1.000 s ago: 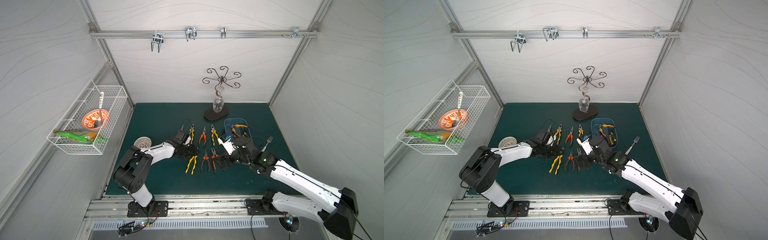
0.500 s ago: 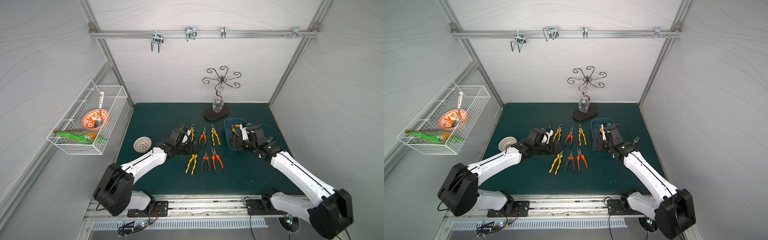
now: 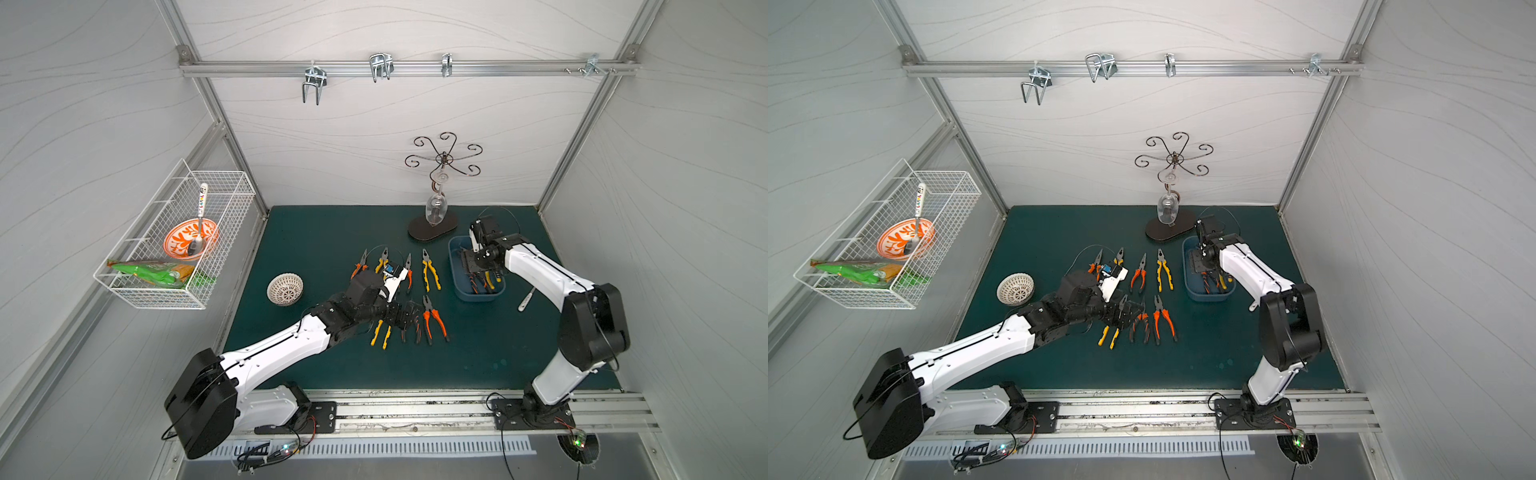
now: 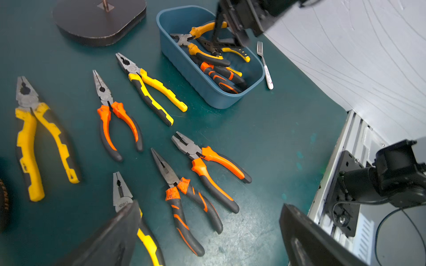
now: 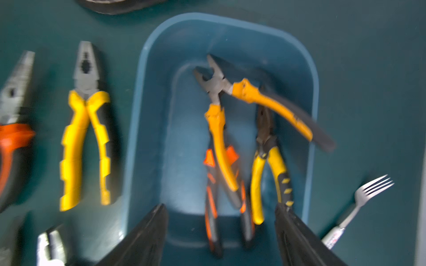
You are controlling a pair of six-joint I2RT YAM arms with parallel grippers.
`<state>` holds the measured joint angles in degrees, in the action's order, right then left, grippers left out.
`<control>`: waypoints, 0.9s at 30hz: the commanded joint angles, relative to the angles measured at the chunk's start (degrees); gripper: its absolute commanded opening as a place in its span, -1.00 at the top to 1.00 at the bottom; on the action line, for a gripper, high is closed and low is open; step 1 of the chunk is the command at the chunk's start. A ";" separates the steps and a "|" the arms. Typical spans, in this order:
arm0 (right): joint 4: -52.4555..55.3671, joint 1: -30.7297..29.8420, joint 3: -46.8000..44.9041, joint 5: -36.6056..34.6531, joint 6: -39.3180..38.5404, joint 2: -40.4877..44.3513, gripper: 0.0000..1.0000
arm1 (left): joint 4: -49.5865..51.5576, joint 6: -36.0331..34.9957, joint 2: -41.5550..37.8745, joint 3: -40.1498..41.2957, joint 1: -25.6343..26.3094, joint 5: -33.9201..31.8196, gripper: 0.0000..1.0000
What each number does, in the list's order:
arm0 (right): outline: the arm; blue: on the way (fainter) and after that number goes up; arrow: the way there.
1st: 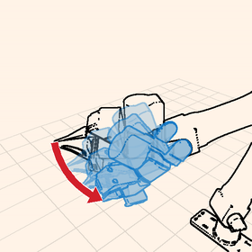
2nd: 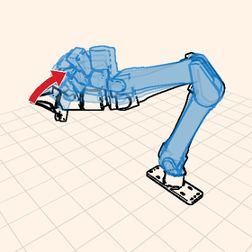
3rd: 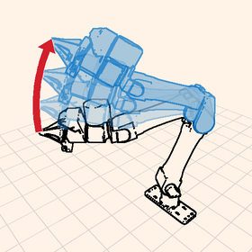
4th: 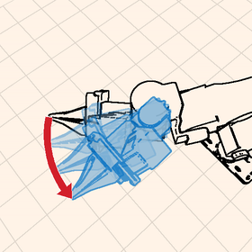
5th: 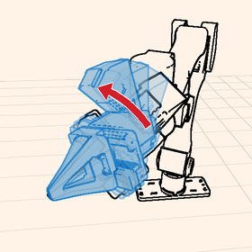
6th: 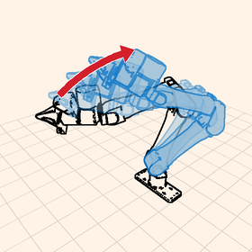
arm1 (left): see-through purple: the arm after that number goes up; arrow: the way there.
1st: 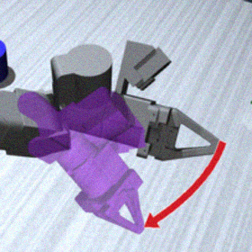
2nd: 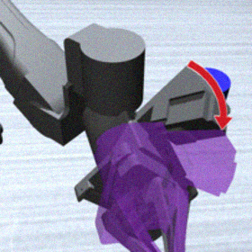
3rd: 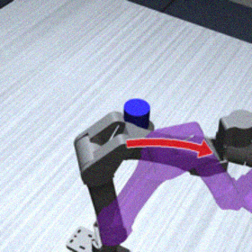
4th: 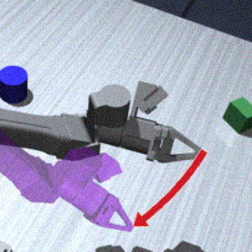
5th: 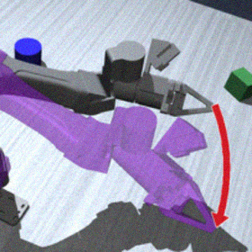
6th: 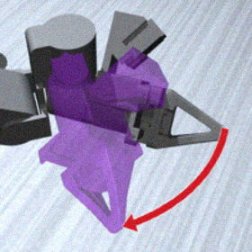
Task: Take the pliers out of the storage box
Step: Pick up the pliers from the storage box.
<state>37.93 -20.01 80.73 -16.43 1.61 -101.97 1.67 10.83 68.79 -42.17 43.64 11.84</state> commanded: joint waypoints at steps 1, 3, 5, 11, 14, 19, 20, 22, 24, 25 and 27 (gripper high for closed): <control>8.69 1.03 6.44 -2.60 -9.27 -5.93 -0.51 | -3.96 -3.61 -1.52 -0.22 0.45 1.59 -1.00; 11.74 1.50 11.48 -5.41 -13.21 -10.50 -0.48 | -4.48 -3.71 -1.91 0.07 0.61 2.08 -1.00; 14.17 1.97 16.14 -7.07 -15.48 -14.31 -0.45 | -5.58 -3.89 -2.23 0.66 0.76 2.66 -1.00; 17.59 3.59 26.41 -7.34 -19.61 -22.28 -0.37 | -5.97 -4.80 -2.92 1.37 0.93 1.86 -1.00; 18.87 3.87 30.13 -8.68 -21.24 -25.59 -0.28 | -5.38 -5.59 -3.26 1.39 0.93 0.37 -1.00; 19.87 3.94 32.45 -8.88 -22.79 -29.19 -0.12 | -5.01 -6.21 -3.32 1.19 0.97 -0.69 -1.00; 19.85 3.94 32.50 -8.67 -22.87 -29.52 -0.09 | -4.85 -6.33 -3.13 1.13 0.93 -0.92 -1.00; 19.64 3.93 32.47 -8.19 -22.88 -30.01 0.01 | -4.36 -6.43 -2.98 0.82 0.92 -1.80 -1.00; 19.60 3.95 32.26 -7.74 -22.45 -29.91 0.17 | -3.51 -6.46 -2.59 0.37 0.95 -2.99 -1.00; 19.23 3.93 31.85 -7.73 -22.22 -29.65 0.24 | -3.24 -6.76 -2.45 0.15 0.96 -3.20 -1.00; 18.58 3.93 31.03 -7.45 -21.99 -28.70 0.38 | -3.29 -6.83 -2.32 0.19 0.93 -3.69 -1.00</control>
<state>56.21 -16.45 112.12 -24.34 -20.95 -131.17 -0.62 5.10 66.67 -40.47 44.31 9.91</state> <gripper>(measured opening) 0.332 0.999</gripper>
